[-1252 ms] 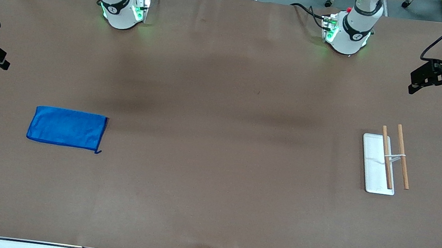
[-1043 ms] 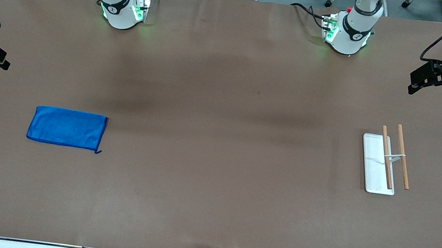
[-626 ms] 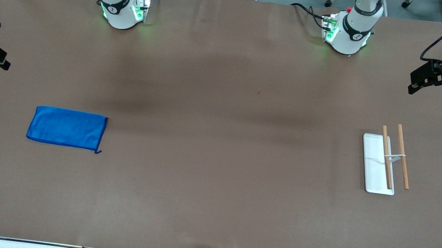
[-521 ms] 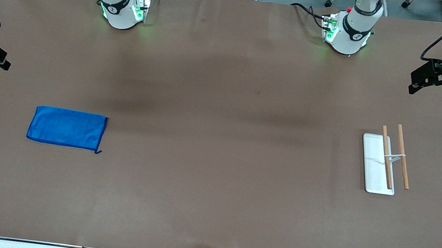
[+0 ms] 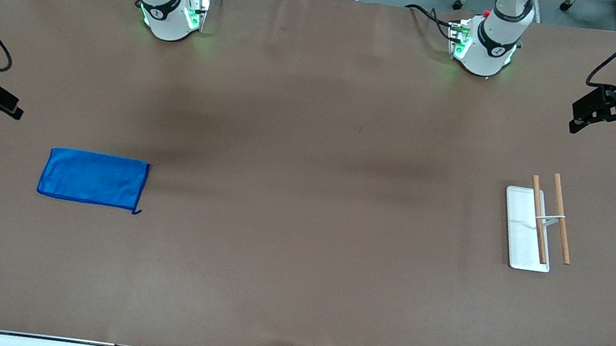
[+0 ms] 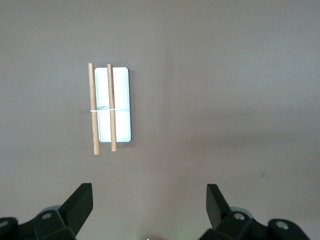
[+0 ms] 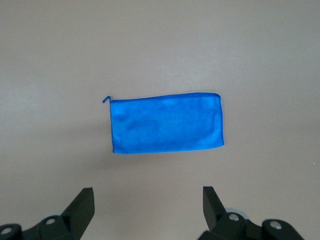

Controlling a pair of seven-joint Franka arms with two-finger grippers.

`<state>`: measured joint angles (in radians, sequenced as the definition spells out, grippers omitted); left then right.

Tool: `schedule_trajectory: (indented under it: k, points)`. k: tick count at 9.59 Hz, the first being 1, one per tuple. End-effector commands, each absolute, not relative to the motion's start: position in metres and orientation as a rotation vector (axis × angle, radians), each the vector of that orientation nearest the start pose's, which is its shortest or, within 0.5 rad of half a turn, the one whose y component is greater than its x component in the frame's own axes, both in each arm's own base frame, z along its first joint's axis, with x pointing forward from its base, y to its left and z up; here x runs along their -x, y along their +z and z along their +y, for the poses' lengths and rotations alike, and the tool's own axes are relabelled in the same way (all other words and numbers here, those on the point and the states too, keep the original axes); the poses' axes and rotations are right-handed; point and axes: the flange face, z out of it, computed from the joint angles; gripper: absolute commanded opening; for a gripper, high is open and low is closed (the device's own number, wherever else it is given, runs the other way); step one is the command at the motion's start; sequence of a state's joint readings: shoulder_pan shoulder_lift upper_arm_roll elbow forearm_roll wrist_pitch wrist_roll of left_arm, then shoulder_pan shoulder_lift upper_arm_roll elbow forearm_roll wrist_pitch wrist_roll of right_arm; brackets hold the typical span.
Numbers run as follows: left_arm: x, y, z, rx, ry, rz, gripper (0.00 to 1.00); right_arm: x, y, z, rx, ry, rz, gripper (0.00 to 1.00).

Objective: Right arm passes towel to left arm to hang
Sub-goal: 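Reach the right gripper down to the blue towel's edge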

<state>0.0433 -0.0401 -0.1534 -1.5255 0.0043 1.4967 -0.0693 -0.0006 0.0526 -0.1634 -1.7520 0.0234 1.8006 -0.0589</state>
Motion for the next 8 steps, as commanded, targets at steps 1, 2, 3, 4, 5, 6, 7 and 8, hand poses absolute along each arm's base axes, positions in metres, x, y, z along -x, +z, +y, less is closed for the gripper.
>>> schedule_trajectory:
  k: [1, 2, 3, 4, 5, 6, 7, 8]
  points:
    - [-0.541, 0.647, -0.066, 3.131, 0.006, 0.079, 1.0, -0.583, 0.481, -0.103, 3.113, 0.047, 0.152, 0.96]
    - [-0.541, 0.646, -0.066, 3.131, 0.008, 0.079, 1.0, -0.592, 0.456, -0.106, 3.117, 0.074, 0.156, 0.96]
    - [-0.544, 0.642, -0.063, 3.133, 0.018, 0.067, 1.0, -0.595, 0.43, -0.115, 3.119, 0.096, 0.179, 0.96]
    - [-0.546, 0.64, -0.062, 3.137, 0.019, 0.05, 1.0, -0.599, 0.406, -0.117, 3.125, 0.095, 0.16, 0.96]
    - [-0.546, 0.64, -0.063, 3.138, 0.019, 0.043, 1.0, -0.6, 0.378, -0.117, 3.131, 0.1, 0.145, 0.96]
    - [-0.546, 0.641, -0.063, 3.144, 0.008, 0.044, 1.0, -0.599, 0.35, -0.118, 3.134, 0.122, 0.142, 0.96]
    - [-0.547, 0.641, -0.061, 3.136, 0.004, 0.053, 1.0, -0.599, 0.329, -0.119, 3.135, 0.144, 0.084, 0.96]
    - [-0.547, 0.641, -0.059, 3.135, 0.004, 0.064, 1.0, -0.599, 0.308, -0.123, 3.12, 0.163, 0.087, 0.96]
